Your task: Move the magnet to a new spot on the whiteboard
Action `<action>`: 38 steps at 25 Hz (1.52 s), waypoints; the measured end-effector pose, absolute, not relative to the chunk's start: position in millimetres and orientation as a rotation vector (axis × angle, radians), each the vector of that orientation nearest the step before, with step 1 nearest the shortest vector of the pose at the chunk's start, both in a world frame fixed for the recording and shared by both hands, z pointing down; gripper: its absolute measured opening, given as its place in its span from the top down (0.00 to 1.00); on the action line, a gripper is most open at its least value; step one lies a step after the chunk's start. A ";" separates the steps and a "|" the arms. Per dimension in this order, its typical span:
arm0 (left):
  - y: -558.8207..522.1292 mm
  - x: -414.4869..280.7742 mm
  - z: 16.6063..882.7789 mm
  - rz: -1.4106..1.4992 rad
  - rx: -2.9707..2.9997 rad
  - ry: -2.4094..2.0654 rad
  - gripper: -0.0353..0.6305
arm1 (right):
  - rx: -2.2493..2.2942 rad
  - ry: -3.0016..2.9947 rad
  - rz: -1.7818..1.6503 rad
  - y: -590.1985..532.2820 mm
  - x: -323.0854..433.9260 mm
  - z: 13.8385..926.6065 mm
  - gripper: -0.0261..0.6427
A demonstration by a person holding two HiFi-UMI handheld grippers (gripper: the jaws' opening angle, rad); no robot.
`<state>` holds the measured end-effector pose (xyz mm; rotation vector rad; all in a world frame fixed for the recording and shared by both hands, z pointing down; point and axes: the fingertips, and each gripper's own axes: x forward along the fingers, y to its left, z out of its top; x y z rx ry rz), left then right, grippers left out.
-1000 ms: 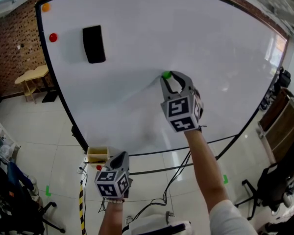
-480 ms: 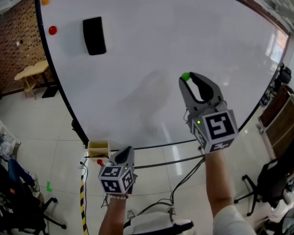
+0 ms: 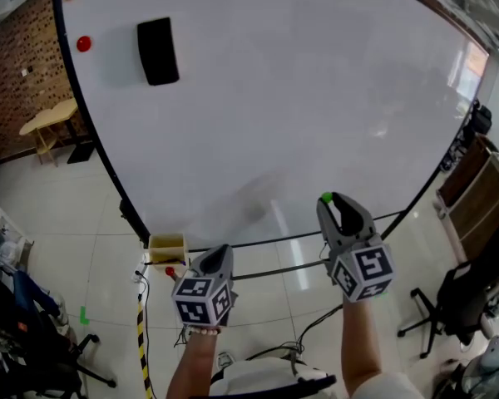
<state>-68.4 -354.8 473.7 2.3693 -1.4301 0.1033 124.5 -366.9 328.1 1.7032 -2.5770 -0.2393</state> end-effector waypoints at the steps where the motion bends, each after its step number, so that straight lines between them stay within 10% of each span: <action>1: -355.0 -68.7 474.3 0.109 2.373 -1.427 0.95 | 1.715 -2.579 -0.181 -364.9 126.8 343.6 0.76; 38: -350.2 -43.5 461.5 0.126 2.462 -1.390 0.95 | 1.753 -2.549 0.185 -322.9 142.8 438.9 0.76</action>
